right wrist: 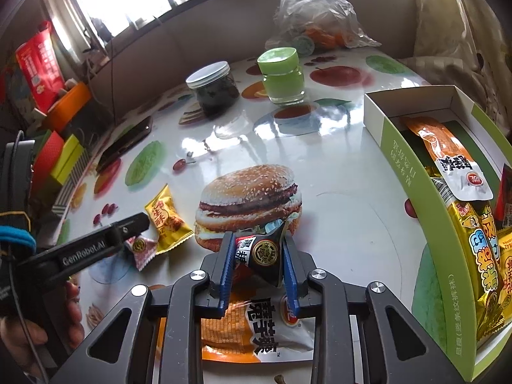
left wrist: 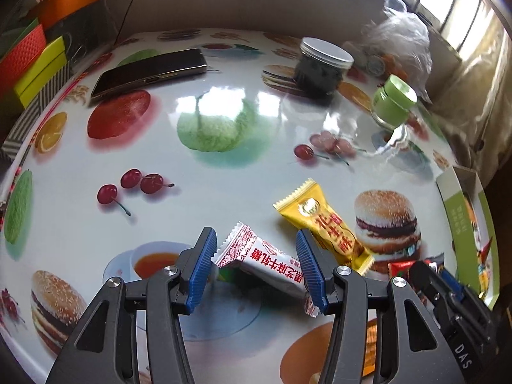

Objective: Organize snacks

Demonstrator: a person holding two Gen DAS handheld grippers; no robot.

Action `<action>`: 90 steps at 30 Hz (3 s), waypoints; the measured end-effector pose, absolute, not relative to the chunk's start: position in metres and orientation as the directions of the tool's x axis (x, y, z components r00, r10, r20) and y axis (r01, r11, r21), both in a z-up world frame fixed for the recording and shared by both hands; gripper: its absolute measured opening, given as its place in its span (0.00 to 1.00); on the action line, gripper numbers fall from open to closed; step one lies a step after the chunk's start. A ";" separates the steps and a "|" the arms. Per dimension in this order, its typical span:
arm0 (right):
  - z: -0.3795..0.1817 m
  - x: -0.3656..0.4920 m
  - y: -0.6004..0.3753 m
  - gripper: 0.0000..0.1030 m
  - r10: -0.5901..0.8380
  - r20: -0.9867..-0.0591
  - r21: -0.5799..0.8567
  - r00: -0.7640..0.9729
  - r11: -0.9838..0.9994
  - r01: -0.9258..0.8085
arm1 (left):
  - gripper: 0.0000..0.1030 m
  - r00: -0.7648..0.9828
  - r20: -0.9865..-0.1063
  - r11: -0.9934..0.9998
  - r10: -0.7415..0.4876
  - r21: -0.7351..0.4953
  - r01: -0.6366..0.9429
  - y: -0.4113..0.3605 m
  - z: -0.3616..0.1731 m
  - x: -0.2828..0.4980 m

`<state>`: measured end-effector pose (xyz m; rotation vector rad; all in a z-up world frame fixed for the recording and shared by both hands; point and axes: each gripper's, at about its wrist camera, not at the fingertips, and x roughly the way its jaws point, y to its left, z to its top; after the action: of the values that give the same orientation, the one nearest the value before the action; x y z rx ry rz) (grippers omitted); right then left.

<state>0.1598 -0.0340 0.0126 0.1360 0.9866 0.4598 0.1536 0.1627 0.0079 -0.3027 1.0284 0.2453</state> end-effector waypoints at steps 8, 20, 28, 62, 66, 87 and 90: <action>0.018 0.157 -0.037 0.25 0.440 -0.764 0.319 0.473 0.893 -0.316 | 0.36 0.503 -0.863 0.929 0.056 -0.139 -0.342 0.163 0.009 0.149; 0.024 0.150 -0.042 0.25 0.447 -0.753 0.326 0.483 0.891 -0.316 | 0.27 0.544 -0.839 0.930 0.015 -0.188 -0.316 0.169 0.019 0.137; 0.030 0.144 -0.048 0.25 0.457 -0.739 0.336 0.495 0.887 -0.316 | 0.26 0.588 -0.808 0.930 -0.042 -0.247 -0.272 0.163 0.035 0.127; 0.038 0.134 -0.076 0.25 0.459 -0.724 0.363 0.515 0.888 -0.281 | 0.52 0.511 -0.856 0.931 -0.075 -0.243 -0.271 0.121 0.017 0.139; 0.037 0.137 -0.076 0.25 0.462 -0.725 0.369 0.511 0.887 -0.279 | 0.52 0.492 -0.868 0.935 -0.062 -0.223 -0.275 0.124 0.016 0.139; 0.018 0.165 -0.032 0.25 0.458 -0.744 0.331 0.486 0.885 -0.327 | 0.53 0.487 -0.872 0.925 -0.058 -0.230 -0.303 0.154 0.013 0.115; 0.014 0.166 -0.020 0.25 0.465 -0.755 0.322 0.462 0.877 -0.355 | 0.53 0.491 -0.868 0.915 -0.077 -0.256 -0.311 0.157 0.014 0.114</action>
<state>0.1660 -0.0195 0.0143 0.1250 0.9671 0.5058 0.1139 0.1569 0.0137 -0.4093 1.0561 0.1470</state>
